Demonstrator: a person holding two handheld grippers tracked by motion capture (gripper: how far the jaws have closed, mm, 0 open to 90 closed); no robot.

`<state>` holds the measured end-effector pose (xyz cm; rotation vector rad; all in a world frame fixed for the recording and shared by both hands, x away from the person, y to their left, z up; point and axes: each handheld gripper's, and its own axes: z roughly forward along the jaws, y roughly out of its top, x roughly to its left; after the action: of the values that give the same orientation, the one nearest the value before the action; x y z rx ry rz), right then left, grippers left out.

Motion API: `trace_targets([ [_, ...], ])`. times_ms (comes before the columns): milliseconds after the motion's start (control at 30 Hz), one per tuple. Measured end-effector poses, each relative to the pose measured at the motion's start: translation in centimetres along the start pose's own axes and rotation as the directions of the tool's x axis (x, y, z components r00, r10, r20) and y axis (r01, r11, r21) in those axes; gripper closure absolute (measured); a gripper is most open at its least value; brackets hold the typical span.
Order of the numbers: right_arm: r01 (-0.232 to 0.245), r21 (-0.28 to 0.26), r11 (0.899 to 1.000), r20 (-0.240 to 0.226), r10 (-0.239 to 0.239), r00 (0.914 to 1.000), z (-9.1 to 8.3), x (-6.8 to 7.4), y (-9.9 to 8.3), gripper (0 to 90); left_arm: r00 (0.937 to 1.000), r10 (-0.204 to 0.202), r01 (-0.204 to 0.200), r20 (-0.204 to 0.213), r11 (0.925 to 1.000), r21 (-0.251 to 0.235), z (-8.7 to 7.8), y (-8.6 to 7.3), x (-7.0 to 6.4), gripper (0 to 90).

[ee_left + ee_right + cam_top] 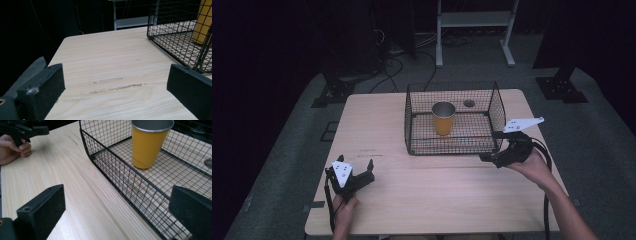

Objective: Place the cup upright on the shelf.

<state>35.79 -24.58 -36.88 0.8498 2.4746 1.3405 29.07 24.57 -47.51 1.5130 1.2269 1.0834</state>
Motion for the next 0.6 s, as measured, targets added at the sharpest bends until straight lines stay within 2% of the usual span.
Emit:
trace_targets([
  [300,-0.023,-0.003,1.0,0.0,0.023,0.9997,-0.2,0.0,-1.4,0.4,1.0,-0.002,0.002,0.0,1.0,-0.002,0.0,0.0,0.0,0.8],
  [600,-0.02,-0.001,1.0,0.005,0.02,0.9998,-0.4,0.7,-2.7,0.4,1.0,-0.003,0.003,0.0,1.0,-0.004,0.0,0.0,0.0,0.8],
])
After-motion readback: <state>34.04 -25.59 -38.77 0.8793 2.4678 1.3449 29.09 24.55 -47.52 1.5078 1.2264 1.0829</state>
